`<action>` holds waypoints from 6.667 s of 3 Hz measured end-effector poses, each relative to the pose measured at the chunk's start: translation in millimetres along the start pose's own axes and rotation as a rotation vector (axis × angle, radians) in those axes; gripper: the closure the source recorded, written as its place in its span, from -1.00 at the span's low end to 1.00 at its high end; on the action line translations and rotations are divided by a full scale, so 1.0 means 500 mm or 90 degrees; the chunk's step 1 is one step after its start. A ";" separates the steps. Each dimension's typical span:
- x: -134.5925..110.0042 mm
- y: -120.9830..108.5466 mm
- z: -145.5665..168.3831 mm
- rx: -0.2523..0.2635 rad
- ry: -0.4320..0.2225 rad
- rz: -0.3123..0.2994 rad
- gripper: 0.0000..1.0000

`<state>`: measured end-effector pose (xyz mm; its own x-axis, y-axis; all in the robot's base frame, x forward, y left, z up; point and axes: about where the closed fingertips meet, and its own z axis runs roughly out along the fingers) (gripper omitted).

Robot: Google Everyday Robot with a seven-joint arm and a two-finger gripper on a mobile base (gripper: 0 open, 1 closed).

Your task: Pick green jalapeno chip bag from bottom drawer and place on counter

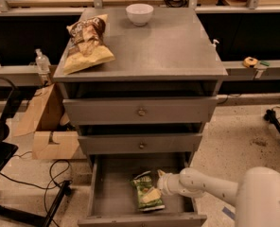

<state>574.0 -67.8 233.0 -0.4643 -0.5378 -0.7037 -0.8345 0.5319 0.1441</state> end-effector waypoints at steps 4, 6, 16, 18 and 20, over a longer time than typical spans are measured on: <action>0.087 0.006 0.234 -0.016 0.152 -0.035 -0.69; 0.087 0.013 0.239 -0.020 0.152 -0.036 0.37; -0.487 -0.025 -0.915 0.081 -0.091 -0.208 1.00; -0.866 0.001 -1.134 0.126 -0.097 -0.366 1.00; -1.110 -0.051 -1.034 0.079 -0.140 -0.503 1.00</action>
Offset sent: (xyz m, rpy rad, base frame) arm 0.0155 0.0548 -0.1133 -0.1227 0.1444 0.0693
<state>699.5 -121.0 979.8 0.3248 -0.6497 -0.6873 -0.8453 0.1267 -0.5191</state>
